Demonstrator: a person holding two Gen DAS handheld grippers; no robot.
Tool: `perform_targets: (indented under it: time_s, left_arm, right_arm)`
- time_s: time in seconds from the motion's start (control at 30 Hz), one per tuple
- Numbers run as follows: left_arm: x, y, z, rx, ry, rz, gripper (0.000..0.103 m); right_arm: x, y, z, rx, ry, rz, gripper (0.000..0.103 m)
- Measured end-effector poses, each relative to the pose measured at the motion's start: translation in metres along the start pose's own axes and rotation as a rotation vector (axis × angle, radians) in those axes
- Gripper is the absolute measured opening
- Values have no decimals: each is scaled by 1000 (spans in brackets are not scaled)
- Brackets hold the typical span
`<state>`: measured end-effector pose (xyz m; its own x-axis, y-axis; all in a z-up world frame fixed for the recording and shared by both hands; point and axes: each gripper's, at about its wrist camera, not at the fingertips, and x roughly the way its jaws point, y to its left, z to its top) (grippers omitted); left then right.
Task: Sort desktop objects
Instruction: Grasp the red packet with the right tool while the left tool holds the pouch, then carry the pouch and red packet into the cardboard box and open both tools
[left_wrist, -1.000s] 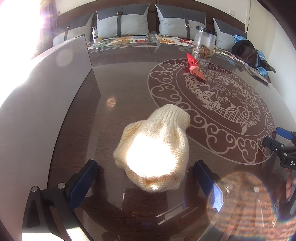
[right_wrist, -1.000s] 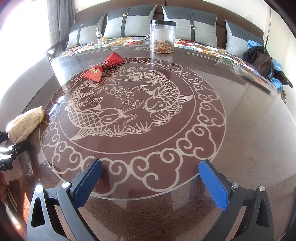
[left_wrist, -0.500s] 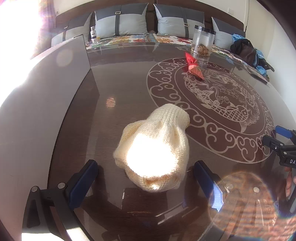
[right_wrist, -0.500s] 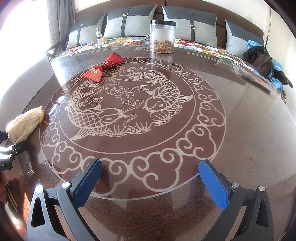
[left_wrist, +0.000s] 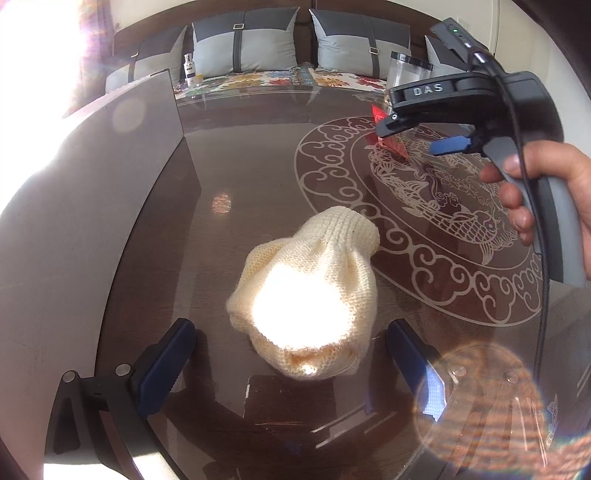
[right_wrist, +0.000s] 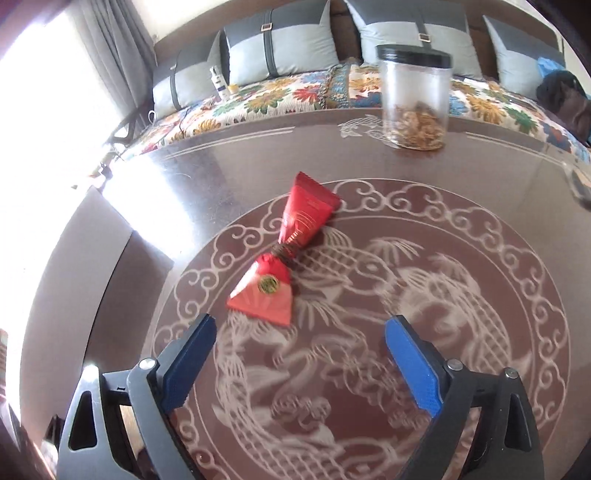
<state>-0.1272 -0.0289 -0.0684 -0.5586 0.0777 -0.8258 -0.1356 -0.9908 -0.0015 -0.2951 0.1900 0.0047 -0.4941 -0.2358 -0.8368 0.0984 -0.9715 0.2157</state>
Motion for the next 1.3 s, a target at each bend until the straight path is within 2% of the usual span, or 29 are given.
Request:
perform_targets:
  time_s: [0.07,0.13,0.17,0.2,0.23,0.27,0.4,0.57,0.77,0.83,0.93,1.0,1.17,1.3]
  left_arm:
    - [0,0,0,0,0,0,103]
    - [0,0,0,0,0,0,103]
    - [0,0,0,0,0,0,103]
    - [0,0,0,0,0,0,103]
    - [0,0,0,0,0,0,103]
    - [0,0,0,0,0,0,103]
    - [0,1,1,-1,0,0,103]
    - [0,1,1,-1,-1,0,103]
    - [0,2,0,-1,0,-3,103]
    - [0,3,0,19,9,-18,103]
    - [1,7,5,95,90,-59,103]
    - [-1,13,6,85,105,-58,103]
    - [2,12,23,94,77,-41,103]
    - [18,-3,31,160,95,-46,102]
  right_arm:
    - [26,11,17,-6,40,-26,77]
    - [35,22,24,-46,8,-69,69]
    - [38,26,25,-72,-3,-93,62]
    - [39,30,23,-103,-10,-119,41]
    - [37,32,20,-128,-13,-123,31]
    - [35,32,15,-142,-13,-120,27]
    - [10,22,-26,-211,-34,-117,27]
    - [-47,-1,-109,-232,-53,-123,27]
    - [-109,-30,-199,-170,-95,-193,28]
    - [-117,-38,-207,-116,-78,-190,39]
    - [-127,-49,-207,-40,-85,-149,46]
    - [-131,-55,-210,0,-78,-115,48]
    - [-132,-56,-208,51,-51,-58,48]
    - [-126,-49,-194,49,-15,-92,48]
